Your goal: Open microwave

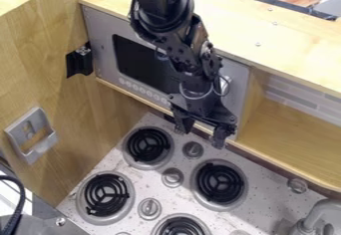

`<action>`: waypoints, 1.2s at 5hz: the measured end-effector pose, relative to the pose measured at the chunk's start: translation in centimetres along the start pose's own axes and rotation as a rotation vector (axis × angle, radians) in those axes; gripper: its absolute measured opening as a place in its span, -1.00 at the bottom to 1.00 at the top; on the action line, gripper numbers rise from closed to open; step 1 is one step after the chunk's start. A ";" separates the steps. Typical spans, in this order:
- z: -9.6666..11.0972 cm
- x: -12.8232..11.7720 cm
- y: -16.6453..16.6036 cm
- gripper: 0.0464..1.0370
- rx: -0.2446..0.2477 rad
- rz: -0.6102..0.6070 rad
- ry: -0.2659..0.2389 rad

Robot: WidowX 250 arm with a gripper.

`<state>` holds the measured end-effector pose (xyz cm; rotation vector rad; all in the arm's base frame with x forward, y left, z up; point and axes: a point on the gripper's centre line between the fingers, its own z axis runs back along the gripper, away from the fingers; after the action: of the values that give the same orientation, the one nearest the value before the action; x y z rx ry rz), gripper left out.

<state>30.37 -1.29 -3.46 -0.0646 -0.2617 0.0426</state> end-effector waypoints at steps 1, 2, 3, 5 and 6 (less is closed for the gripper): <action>-0.1 0.1 -0.2 0.92 -0.017 0.016 -0.018; 0.0 0.5 -0.1 0.92 -0.012 0.013 -0.039; 0.3 1.9 0.1 0.92 0.002 0.024 -0.080; 0.3 4.4 0.1 0.86 0.010 0.020 -0.132; 0.0 4.3 0.3 0.30 0.022 0.033 -0.123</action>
<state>34.48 -0.74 -2.35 -0.0440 -0.3828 0.0820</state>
